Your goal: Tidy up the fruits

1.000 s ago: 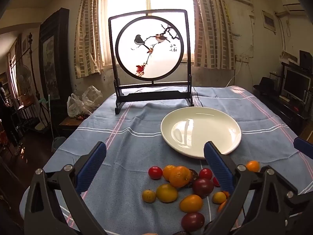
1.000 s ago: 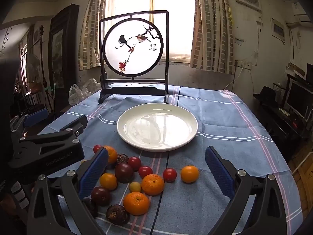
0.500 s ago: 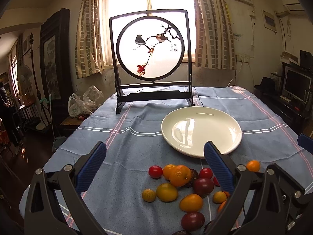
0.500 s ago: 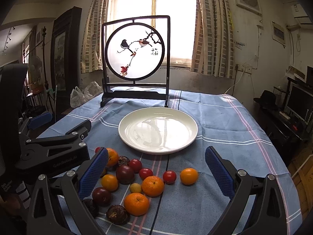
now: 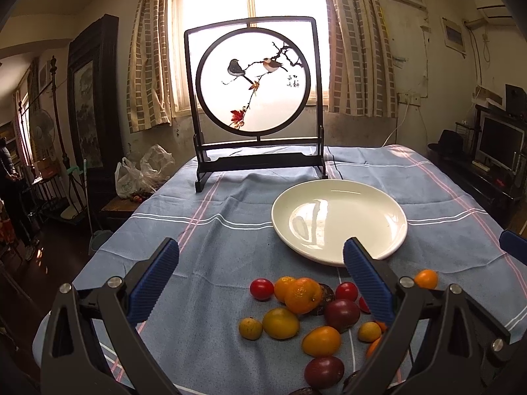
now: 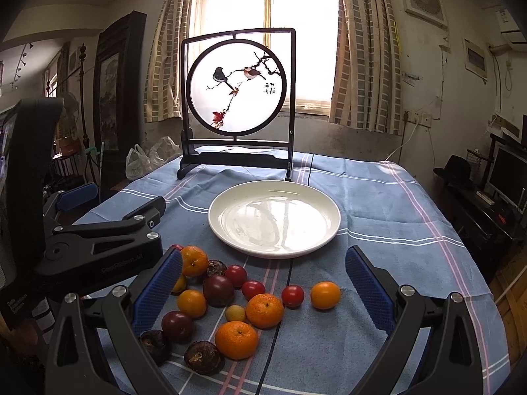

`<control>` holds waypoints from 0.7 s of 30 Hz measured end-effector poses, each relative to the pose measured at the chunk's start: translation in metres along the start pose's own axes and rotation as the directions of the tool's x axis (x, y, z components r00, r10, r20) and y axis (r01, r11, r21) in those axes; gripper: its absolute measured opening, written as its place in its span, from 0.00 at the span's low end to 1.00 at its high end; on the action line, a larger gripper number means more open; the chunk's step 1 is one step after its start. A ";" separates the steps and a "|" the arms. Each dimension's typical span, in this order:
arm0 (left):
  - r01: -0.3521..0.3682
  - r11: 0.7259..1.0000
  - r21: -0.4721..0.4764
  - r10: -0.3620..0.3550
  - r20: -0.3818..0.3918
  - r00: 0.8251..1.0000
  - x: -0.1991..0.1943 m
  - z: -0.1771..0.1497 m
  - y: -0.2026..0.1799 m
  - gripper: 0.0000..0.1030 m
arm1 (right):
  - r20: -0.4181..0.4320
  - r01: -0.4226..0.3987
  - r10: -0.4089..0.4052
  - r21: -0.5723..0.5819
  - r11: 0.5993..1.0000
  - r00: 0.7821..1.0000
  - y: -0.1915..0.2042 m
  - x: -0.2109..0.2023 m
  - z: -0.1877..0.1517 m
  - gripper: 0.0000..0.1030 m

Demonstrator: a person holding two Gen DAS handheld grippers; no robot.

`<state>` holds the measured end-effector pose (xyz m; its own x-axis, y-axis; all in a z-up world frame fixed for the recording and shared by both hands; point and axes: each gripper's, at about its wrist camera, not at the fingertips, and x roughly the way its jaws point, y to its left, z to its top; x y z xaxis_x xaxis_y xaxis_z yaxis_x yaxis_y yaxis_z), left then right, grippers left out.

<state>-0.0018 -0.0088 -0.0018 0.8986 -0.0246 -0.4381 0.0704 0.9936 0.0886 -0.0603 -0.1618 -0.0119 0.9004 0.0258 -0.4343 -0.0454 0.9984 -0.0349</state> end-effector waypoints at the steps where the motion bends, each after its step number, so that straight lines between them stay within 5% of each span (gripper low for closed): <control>1: 0.000 1.000 0.001 0.000 0.000 1.000 0.000 0.000 0.000 0.95 | -0.001 0.000 0.000 0.001 1.000 1.000 0.000 0.000 0.000 0.96; 21: 0.002 1.000 0.001 -0.002 -0.013 1.000 0.003 -0.003 0.001 0.95 | -0.016 -0.010 0.010 0.000 1.000 1.000 -0.001 0.003 -0.003 0.96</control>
<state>-0.0001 -0.0077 -0.0056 0.8927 -0.0250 -0.4500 0.0724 0.9935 0.0883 -0.0589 -0.1628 -0.0155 0.8927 0.0346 -0.4492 -0.0542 0.9981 -0.0307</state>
